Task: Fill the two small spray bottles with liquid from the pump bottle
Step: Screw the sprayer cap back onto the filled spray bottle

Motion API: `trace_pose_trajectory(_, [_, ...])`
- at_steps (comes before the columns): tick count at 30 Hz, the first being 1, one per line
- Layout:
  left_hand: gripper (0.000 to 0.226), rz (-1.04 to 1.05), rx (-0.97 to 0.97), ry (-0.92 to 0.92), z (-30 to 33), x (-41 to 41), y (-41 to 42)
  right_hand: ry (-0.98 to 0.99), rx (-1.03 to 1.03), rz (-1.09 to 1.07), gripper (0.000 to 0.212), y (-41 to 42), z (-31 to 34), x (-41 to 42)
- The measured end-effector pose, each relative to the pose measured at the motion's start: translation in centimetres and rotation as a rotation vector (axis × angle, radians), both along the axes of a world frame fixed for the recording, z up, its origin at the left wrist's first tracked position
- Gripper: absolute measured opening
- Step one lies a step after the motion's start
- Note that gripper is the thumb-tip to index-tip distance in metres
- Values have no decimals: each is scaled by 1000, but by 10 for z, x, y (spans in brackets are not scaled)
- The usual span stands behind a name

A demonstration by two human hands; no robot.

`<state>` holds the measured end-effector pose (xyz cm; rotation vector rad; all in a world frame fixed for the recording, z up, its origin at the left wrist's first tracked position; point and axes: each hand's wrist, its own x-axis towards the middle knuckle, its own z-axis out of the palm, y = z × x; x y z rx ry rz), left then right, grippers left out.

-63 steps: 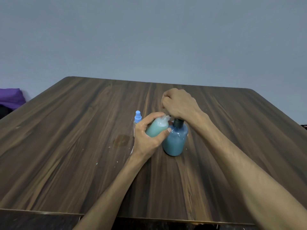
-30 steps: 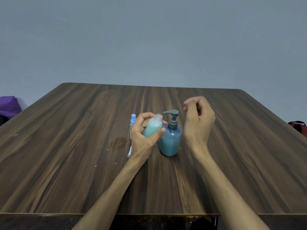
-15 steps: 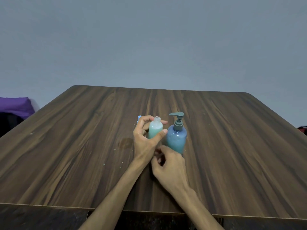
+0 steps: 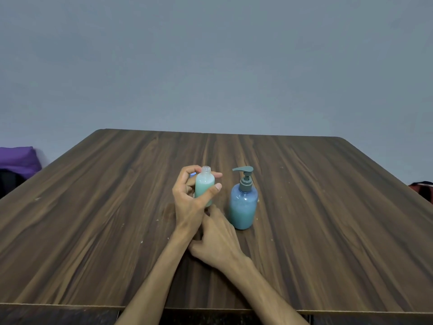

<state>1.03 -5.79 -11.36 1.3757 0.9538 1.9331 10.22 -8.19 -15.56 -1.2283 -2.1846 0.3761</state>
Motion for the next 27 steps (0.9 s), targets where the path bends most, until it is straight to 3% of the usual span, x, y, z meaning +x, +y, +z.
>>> trace_pose_trajectory(4, [39,19,23,-8,2,-2,0,-50,18,1,44,6,-6,-5])
trace_pose_trajectory(14, [37,3,25,-20,1,-2,0,218,78,-99,8,-12,-9,5])
trace_pose_trajectory(22, [38,25,0,-23,0,0,0,582,118,-199,34,-49,16,47])
trace_pose_trajectory(27, [39,46,-23,-44,-2,-1,1,837,132,-173,15,-44,64,62])
